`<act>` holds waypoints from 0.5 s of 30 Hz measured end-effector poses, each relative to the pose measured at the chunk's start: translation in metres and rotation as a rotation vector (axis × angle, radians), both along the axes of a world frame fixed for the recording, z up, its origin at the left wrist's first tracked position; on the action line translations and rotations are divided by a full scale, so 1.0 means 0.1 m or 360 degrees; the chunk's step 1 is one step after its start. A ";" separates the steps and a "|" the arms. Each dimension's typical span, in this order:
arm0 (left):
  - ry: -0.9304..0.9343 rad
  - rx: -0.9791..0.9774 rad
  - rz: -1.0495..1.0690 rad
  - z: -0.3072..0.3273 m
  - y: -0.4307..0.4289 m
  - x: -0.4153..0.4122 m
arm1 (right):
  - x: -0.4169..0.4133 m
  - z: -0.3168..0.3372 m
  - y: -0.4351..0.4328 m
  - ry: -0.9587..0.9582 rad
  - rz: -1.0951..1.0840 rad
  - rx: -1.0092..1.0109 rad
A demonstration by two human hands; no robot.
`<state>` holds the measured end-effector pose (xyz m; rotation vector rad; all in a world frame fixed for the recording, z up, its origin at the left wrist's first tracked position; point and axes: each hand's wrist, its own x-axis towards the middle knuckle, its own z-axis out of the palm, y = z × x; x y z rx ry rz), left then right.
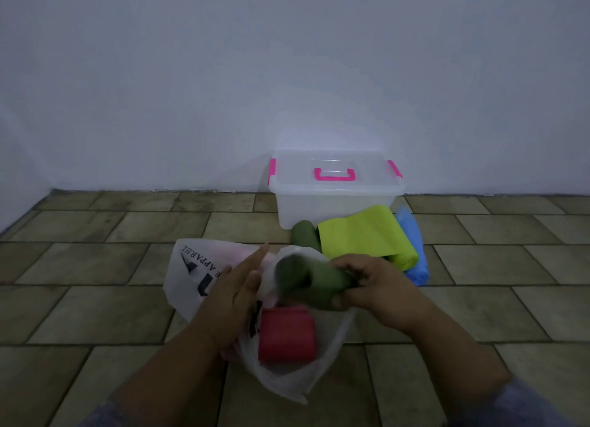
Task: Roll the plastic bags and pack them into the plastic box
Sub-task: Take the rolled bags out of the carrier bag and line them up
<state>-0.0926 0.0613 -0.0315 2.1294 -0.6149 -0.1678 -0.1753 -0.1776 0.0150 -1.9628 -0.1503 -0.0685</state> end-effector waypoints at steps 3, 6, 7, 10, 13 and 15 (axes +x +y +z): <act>-0.0143 0.0363 -0.0041 -0.06 -0.05 0.03 | -0.04 -0.08 -0.14 -0.0004 -0.0220 0.0999; -0.0300 0.0568 -0.0068 -0.11 -0.10 0.09 | 0.07 -0.09 -0.26 0.0025 -0.0761 0.1225; -0.0313 0.0585 -0.0062 -0.13 -0.11 0.10 | 0.12 -0.07 -0.31 0.0035 -0.1020 0.0891; -0.0321 0.0572 -0.0046 -0.15 -0.12 0.12 | 0.28 -0.04 -0.42 -0.0032 -0.1387 -0.0454; -0.0312 0.0560 -0.0033 -0.16 -0.12 0.11 | 0.46 -0.02 -0.33 -0.0110 -0.1240 -0.1192; -0.0310 0.0571 -0.0035 -0.15 -0.12 0.11 | 0.57 -0.01 -0.28 -0.0056 -0.1126 -0.1461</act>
